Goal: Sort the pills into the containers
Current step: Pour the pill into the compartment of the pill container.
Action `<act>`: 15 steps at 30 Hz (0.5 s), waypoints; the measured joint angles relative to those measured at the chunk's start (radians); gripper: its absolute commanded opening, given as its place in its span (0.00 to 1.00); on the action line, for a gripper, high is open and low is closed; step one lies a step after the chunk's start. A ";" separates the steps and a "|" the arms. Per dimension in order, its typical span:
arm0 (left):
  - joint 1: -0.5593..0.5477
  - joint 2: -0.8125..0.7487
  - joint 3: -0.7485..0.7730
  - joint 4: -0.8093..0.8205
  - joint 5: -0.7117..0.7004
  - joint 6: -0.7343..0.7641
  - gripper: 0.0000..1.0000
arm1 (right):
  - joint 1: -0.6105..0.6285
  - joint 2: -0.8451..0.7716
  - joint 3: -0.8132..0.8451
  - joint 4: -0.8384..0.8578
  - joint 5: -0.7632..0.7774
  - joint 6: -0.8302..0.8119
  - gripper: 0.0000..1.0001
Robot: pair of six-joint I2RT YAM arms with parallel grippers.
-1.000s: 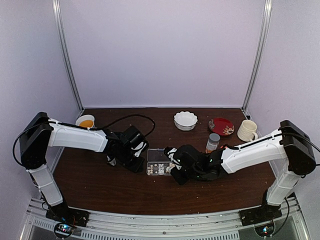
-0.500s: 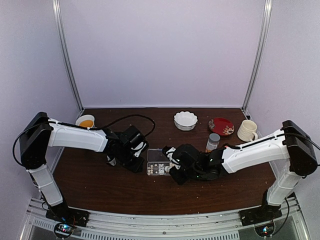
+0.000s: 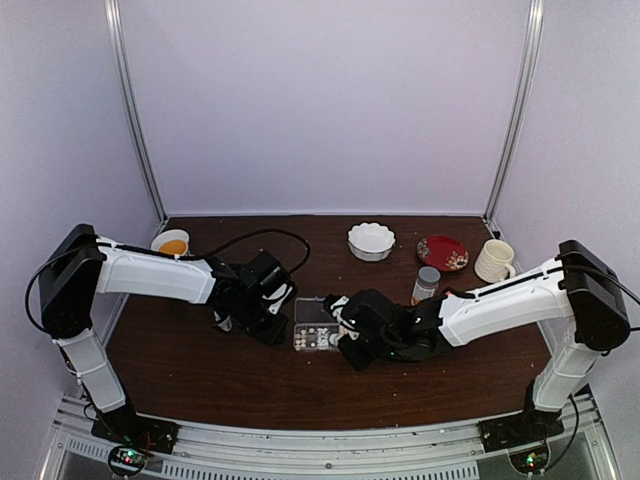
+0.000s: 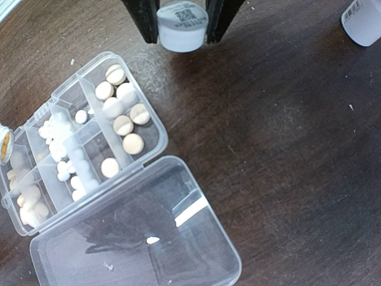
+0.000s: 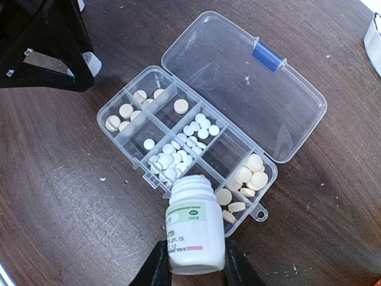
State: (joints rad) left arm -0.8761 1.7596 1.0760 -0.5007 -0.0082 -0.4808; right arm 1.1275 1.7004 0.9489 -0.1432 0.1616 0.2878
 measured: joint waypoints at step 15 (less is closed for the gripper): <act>0.000 0.000 0.000 -0.001 0.000 0.000 0.08 | 0.000 0.006 -0.002 0.003 0.000 0.005 0.00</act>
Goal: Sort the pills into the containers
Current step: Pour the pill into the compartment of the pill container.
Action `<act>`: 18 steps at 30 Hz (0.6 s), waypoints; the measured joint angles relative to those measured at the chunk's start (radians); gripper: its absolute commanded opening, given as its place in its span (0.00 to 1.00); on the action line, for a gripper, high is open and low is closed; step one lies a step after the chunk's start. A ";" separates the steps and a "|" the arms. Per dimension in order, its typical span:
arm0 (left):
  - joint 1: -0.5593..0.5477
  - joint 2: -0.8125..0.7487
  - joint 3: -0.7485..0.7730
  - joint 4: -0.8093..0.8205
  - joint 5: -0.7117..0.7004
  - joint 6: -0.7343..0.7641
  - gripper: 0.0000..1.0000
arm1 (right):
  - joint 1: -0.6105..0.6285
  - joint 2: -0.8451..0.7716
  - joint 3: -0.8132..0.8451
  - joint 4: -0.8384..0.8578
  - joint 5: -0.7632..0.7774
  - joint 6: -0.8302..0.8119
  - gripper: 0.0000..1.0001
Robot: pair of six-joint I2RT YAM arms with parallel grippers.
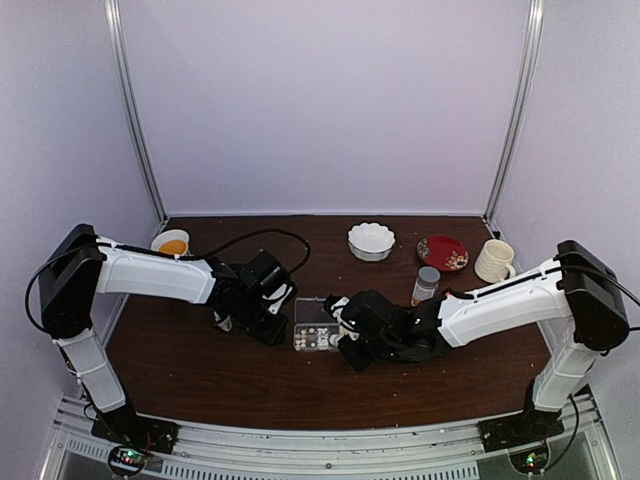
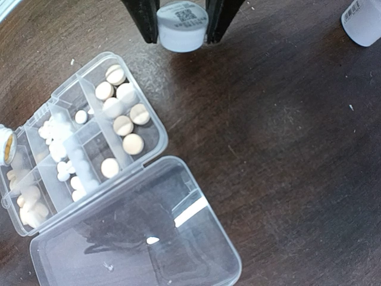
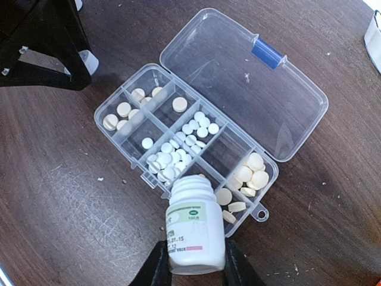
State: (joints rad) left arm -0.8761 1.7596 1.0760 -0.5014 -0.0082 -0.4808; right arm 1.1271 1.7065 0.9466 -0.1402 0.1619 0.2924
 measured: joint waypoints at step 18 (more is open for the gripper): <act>0.000 0.000 0.011 -0.002 0.001 0.000 0.08 | -0.001 -0.013 -0.010 0.001 0.000 0.004 0.00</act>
State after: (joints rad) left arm -0.8761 1.7596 1.0870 -0.5030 -0.0074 -0.4808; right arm 1.1259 1.6939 0.9367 -0.1394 0.1623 0.2966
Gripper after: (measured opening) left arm 0.239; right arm 0.272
